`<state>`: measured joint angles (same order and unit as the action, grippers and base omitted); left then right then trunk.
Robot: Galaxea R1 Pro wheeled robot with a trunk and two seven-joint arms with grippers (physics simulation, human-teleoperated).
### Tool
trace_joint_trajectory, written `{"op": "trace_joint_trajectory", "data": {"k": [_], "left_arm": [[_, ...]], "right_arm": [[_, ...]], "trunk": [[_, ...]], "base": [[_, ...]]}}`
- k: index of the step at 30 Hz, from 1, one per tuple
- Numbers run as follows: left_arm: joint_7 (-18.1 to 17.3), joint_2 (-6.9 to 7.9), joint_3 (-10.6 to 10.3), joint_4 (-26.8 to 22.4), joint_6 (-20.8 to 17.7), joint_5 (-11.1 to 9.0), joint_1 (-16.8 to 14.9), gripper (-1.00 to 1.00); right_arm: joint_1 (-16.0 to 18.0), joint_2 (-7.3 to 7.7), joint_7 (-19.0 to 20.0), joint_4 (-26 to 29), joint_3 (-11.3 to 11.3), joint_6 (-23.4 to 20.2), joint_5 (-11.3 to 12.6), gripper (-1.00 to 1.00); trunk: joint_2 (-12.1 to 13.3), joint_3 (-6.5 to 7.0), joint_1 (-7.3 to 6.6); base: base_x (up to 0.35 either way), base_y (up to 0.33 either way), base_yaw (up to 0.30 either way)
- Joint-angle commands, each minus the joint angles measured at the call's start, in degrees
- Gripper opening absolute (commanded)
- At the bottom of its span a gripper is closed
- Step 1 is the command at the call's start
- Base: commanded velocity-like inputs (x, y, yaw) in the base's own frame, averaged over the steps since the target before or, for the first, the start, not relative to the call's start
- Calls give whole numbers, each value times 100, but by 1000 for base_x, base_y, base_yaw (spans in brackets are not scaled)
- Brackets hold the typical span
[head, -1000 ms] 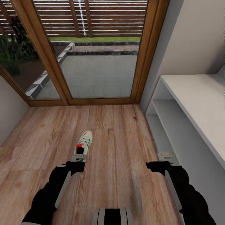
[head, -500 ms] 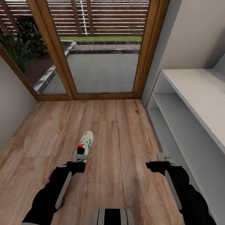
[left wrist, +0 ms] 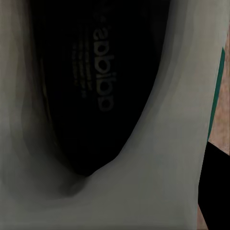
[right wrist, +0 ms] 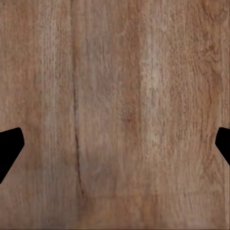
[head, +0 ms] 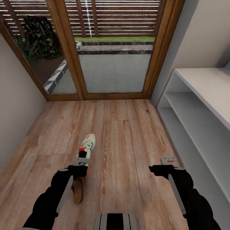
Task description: Pick up the two gym shoes and the two sandals from the corridor floor and place them onto the hallstand (shoe rack) in the corridor, making sure they are on the rack and not on the floor. Arrange them so the two gym shoes are next to each other and the two sandals are next to each other.
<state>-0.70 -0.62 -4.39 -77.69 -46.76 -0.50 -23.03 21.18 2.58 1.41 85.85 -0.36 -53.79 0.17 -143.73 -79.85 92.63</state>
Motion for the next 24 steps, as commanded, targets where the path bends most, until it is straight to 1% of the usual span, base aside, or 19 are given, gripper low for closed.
{"op": "trace_joint_trajectory", "data": {"k": [1,24], "left_arm": [[0,0,0,0,0,0,0,-100],[0,1,5,0,0,-3,0,-100]], "right_arm": [[0,-1,0,0,0,0,0,100],[0,-3,0,2,1,0,0,100]], "trunk": [[0,0,0],[0,0,0]], "base": [[-49,342,0],[-7,349,0]]}}
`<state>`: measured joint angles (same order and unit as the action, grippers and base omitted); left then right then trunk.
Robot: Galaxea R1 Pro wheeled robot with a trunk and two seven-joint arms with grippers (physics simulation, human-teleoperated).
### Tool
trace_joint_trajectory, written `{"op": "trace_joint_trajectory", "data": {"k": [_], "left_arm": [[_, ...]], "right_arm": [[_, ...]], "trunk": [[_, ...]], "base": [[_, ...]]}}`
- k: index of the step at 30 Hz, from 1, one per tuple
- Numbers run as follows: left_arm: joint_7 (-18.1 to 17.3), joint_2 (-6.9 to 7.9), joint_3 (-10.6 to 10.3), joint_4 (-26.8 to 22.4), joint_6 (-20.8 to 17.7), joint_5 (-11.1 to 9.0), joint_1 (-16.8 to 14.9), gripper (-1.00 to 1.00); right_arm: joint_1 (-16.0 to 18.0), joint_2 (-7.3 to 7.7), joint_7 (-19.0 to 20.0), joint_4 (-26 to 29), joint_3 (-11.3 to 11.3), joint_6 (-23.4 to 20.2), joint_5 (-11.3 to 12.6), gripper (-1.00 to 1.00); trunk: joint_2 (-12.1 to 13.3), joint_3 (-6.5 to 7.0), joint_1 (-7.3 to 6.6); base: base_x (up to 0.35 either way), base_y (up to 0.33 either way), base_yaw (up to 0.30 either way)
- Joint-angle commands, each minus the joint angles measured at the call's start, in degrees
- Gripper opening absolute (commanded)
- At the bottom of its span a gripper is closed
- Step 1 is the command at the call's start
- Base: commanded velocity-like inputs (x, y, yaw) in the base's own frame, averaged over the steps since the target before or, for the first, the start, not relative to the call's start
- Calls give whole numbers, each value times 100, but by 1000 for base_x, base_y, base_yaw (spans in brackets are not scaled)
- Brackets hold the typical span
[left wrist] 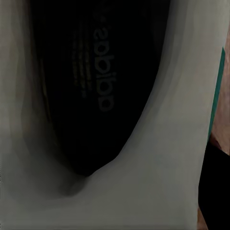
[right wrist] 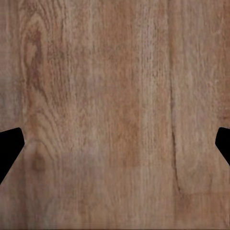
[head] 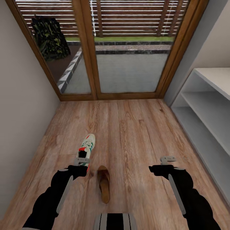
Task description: Pick up the two gym shoes and the two sandals from the corridor floor and place them onto the hallstand (shoe rack) in the corridor, making sure they are on the rack and not on the floor. Arrange them so the two gym shoes are next to each other and the two sandals are next to each other.
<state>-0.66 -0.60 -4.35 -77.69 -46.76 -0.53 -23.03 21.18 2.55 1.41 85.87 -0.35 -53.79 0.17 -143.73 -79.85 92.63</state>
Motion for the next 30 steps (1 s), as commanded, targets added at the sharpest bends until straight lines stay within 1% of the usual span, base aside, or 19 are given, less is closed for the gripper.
{"op": "trace_joint_trajectory", "data": {"k": [1,6,12,18,26,30], "left_arm": [[-4,1,-1,0,0,0,0,-100],[0,1,-4,0,0,0,0,-100],[-2,0,-3,0,0,0,0,-100],[0,4,-3,-2,0,0,0,-100],[6,7,-5,-9,0,9,0,-100],[-2,7,9,-9,0,3,0,-100]], "right_arm": [[0,0,0,0,0,0,1,100],[0,0,0,-1,0,0,1,100],[0,0,0,0,0,0,1,100],[0,0,0,-1,0,0,1,100],[0,0,0,-1,0,0,-7,100],[0,0,-2,0,-1,0,-8,100]], "trunk": [[0,0,0],[0,0,0],[0,0,0],[0,0,0],[0,0,0],[0,0,0]], "base": [[-54,349,0],[-123,330,0],[-214,216,0],[-43,26,0],[-288,0,0],[-127,0,0]]}}
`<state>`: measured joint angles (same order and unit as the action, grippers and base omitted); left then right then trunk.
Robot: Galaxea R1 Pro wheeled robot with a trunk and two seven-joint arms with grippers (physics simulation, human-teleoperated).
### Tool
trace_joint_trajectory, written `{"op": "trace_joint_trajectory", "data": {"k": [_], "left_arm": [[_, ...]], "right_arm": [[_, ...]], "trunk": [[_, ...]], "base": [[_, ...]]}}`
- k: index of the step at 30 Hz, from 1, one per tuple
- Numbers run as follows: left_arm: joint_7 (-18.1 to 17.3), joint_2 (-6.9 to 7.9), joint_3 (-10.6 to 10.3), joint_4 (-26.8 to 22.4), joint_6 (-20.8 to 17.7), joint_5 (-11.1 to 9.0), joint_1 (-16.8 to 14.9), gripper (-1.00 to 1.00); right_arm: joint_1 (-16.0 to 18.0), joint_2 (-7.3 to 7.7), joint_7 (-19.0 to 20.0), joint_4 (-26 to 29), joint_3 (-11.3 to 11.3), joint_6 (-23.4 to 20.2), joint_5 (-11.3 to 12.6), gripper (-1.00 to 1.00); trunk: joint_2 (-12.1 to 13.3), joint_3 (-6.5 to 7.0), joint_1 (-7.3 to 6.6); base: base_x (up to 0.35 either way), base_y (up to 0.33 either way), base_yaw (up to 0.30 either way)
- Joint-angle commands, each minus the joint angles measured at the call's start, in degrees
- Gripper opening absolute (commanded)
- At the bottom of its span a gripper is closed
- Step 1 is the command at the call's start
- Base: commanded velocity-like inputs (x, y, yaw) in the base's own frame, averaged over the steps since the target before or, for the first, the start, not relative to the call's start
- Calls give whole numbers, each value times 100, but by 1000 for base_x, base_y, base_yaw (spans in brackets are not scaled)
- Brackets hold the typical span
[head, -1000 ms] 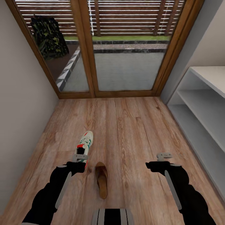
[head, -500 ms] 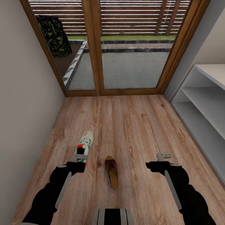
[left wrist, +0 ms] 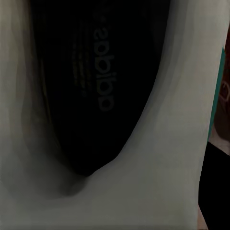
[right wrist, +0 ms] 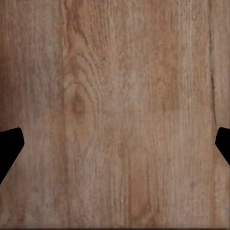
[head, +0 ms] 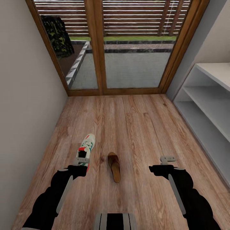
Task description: Pick up the two gym shoes and the two sandals from the corridor floor and place them onto the hallstand (shoe rack) in the corridor, making sure they are on the rack and not on the floor. Arrange them so the two gym shoes are next to each other and the two sandals are next to each other.
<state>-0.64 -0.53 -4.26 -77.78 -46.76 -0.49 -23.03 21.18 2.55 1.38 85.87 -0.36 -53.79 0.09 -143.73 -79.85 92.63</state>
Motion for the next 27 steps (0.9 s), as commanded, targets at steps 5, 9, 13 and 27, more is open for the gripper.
{"op": "trace_joint_trajectory", "data": {"k": [5,9,13,27], "left_arm": [[-14,0,7,0,0,-12,0,-100],[-15,0,9,0,0,-13,0,-100],[-11,0,17,0,1,-13,0,-100],[-7,0,36,0,0,-11,0,-100]], "right_arm": [[0,0,-5,-1,1,0,1,100],[0,0,-6,0,1,0,3,100],[0,3,-1,0,-9,0,7,100],[0,9,-6,0,-16,0,7,100]], "trunk": [[0,0,0],[0,0,0],[0,0,0],[0,-38,0]], "base": [[-106,143,0],[-157,260,0],[-170,274,0],[-29,43,66]]}}
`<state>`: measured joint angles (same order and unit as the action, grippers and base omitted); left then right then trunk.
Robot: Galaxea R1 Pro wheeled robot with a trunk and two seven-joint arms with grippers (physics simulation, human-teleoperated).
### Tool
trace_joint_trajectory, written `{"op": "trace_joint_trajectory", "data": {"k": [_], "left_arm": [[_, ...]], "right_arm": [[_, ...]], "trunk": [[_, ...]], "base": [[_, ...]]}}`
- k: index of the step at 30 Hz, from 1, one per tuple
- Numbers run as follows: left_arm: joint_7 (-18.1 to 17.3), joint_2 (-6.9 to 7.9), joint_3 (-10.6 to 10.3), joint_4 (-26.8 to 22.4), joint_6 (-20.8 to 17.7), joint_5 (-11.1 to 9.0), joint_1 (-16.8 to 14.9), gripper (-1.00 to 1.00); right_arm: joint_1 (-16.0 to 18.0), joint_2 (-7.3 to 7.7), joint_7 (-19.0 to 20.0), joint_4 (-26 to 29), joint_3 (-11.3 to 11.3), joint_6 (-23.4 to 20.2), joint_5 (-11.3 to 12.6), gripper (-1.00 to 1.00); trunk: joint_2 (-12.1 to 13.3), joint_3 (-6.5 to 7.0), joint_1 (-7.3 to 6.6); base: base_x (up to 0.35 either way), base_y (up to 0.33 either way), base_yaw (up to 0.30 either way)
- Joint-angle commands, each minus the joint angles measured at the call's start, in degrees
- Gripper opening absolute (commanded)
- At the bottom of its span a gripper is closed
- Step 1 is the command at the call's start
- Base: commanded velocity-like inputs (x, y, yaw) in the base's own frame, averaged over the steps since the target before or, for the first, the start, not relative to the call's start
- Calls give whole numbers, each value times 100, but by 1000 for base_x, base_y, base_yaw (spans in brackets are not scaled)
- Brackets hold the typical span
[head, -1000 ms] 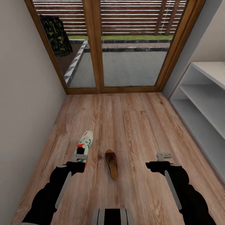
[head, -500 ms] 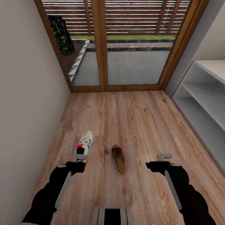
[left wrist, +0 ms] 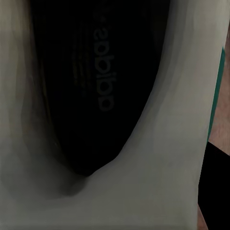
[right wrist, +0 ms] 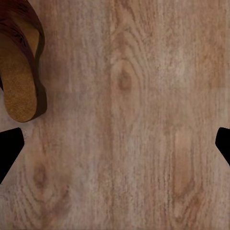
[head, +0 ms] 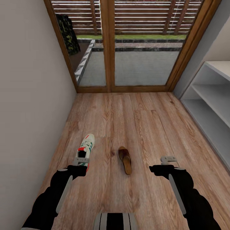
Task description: Pick up the two gym shoes and the two sandals from the corridor floor and place them onto the hallstand (shoe rack) in the corridor, making sure they are on the rack and not on the floor. Arrange them so the two gym shoes are next to each other and the two sandals are next to each other.
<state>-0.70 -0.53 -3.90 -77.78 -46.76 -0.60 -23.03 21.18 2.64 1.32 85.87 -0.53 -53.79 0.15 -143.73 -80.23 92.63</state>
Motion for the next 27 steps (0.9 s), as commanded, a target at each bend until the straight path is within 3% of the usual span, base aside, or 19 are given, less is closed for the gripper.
{"op": "trace_joint_trajectory", "data": {"k": [1,8,18,27], "left_arm": [[0,0,1,0,0,0,0,-100],[0,7,-33,-18,0,2,0,-100],[0,7,-54,-45,2,7,0,-100],[-15,19,-58,-526,8,0,4,-100]], "right_arm": [[0,0,0,0,0,0,2,100],[0,0,7,0,-6,2,-5,100],[0,-2,-27,-3,1,9,-52,100],[93,-22,-48,-3,-8,-27,-61,100]], "trunk": [[0,-7,0],[0,-50,0],[0,-56,0],[0,-57,0]], "base": [[-1,1,186],[0,0,162],[0,0,17],[0,0,0]]}}
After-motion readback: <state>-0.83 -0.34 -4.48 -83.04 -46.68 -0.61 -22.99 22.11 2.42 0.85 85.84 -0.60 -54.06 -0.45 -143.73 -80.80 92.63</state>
